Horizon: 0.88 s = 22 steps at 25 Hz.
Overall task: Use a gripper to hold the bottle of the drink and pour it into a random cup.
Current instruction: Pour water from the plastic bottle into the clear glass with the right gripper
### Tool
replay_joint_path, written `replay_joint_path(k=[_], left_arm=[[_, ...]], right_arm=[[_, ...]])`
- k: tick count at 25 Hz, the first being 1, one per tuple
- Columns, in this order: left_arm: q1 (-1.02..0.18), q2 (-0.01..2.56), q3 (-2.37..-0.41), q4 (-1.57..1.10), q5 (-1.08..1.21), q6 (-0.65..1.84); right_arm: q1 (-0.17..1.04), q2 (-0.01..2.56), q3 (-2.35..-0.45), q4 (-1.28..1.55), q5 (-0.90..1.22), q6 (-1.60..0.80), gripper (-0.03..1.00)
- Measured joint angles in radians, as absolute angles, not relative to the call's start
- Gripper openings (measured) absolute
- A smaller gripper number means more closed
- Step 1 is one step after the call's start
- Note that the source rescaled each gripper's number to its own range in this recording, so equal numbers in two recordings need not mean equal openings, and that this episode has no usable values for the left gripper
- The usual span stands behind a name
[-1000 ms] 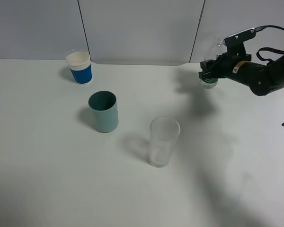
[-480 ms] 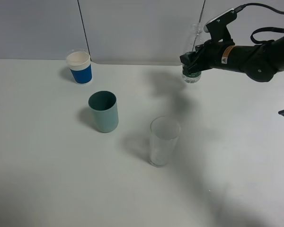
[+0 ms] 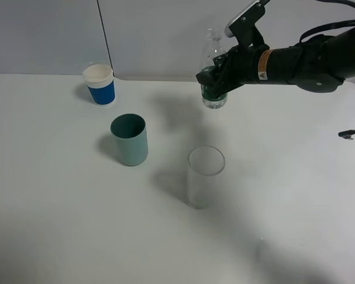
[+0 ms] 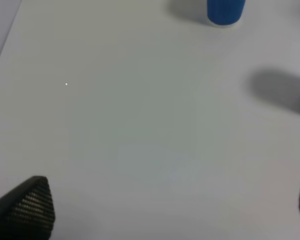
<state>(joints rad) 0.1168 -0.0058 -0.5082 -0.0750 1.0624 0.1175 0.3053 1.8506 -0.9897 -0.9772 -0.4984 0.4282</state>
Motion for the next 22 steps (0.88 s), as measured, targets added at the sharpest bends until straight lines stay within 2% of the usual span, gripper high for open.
replay_joint_path(k=[7,13,17,22], left_arm=[[0.117,-0.006,-0.508,-0.075,1.062,0.117],[0.117,-0.006,-0.508,-0.075,1.062,0.117],[0.117,-0.006,-0.508,-0.075,1.062,0.117],[0.117,-0.006,-0.508,-0.075,1.062,0.117]], right_arm=[[0.401,1.845,-1.021,-1.191,-0.38,0.51,0.03],[0.46,1.843,-1.024,-1.155,-0.366,0.362,0.03],[0.479,1.84,-1.024,-1.203,-0.373,0.327,0.03],[0.48,1.837,-1.024,-1.39,-0.38,0.409,0.03]])
